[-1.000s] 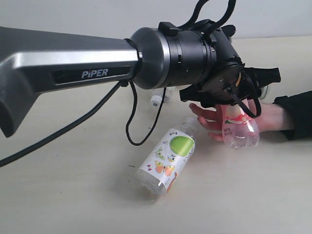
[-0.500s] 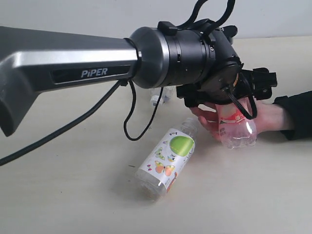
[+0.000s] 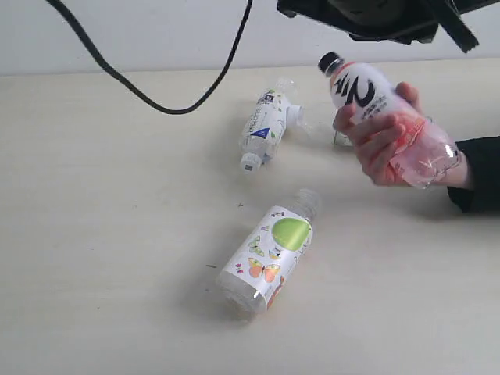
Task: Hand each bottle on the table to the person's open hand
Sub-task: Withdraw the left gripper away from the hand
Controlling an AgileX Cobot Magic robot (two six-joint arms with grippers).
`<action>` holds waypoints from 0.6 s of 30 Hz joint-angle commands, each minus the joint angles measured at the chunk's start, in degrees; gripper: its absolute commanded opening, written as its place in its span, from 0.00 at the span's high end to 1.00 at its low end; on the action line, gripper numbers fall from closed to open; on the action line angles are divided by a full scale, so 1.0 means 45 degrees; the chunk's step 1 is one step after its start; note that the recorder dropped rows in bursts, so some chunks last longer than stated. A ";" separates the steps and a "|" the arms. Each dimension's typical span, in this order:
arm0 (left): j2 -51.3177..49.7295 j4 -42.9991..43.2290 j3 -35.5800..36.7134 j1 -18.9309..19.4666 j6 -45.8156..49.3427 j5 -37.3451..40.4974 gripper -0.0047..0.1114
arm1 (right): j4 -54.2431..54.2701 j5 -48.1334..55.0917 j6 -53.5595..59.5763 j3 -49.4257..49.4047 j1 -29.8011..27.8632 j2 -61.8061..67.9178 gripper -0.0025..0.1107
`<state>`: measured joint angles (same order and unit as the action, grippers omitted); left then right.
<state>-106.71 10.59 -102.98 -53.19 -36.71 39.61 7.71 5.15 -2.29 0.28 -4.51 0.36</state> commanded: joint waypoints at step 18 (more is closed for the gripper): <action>0.6648 -0.0083 1.0197 -0.1042 0.2822 -0.5504 0.96 | 0.0313 -0.0038 0.0008 -0.0063 0.0011 -0.0080 0.98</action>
<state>-81.45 9.98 -67.02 -57.60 -24.09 26.98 9.03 5.15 -2.29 0.28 -4.51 0.36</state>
